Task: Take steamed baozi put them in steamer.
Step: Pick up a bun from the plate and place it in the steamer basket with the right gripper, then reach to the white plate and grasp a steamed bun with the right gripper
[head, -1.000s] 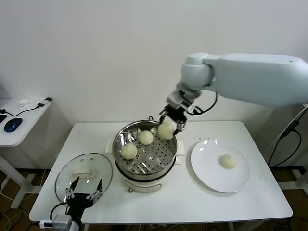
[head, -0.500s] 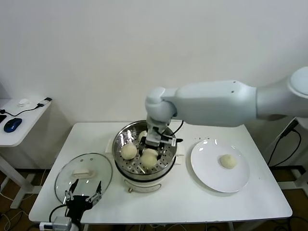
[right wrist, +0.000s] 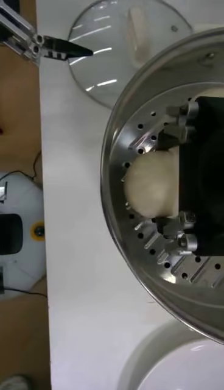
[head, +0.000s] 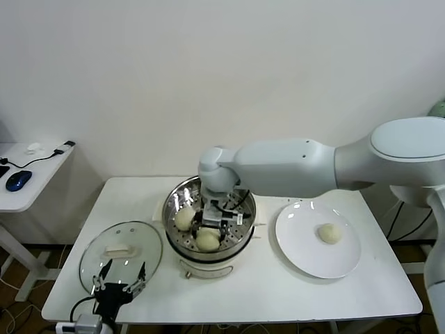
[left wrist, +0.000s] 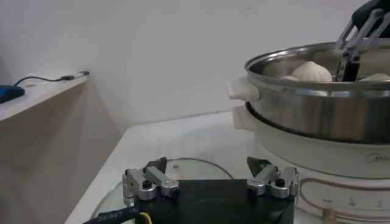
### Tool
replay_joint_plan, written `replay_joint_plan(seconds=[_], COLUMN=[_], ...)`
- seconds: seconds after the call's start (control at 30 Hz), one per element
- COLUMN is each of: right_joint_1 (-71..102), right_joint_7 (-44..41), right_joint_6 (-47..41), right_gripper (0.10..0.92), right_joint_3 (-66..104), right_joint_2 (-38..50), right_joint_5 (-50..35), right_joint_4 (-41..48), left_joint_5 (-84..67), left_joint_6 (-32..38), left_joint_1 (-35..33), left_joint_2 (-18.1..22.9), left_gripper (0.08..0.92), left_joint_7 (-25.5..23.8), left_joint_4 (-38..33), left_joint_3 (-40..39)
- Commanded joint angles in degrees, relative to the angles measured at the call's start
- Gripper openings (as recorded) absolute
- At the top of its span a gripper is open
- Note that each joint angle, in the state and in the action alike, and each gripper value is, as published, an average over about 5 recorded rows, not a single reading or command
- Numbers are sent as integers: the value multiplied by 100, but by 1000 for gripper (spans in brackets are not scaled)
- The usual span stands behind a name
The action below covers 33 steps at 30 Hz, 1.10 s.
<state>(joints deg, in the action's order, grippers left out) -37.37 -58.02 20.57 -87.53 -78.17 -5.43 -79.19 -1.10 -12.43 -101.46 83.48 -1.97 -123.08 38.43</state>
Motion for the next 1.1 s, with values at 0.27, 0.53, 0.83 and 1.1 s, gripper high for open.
replay_joint_plan(seconds=[0.27, 0.53, 0.83, 1.1], right_joint_1=[-1551, -2232, -893, 1107], right_joint_7=[-1019, -1055, -739, -446], right_joint_6=[188, -1223, -2147, -2477], right_gripper=[823, 823, 823, 823], right_joint_3=[-362, -1497, -1350, 209], right_joint_2=[1058, 2668, 4100, 4241], right_joint_5=[-2119, -2671, -1969, -1246], right_joint_4=[410, 1236, 1143, 1629], left_joint_5=[-2, -57, -147, -131], left_joint_6=[15, 13, -9, -84], left_joint_1=[-51, 25, 100, 88], left_joint_2=[-19, -54, -51, 27], left_gripper=[823, 823, 823, 823], left_joint_7=[-14, -20, -22, -51], left_joint_4=[-88, -73, -102, -219], left_joint_3=[-28, -42, -16, 33])
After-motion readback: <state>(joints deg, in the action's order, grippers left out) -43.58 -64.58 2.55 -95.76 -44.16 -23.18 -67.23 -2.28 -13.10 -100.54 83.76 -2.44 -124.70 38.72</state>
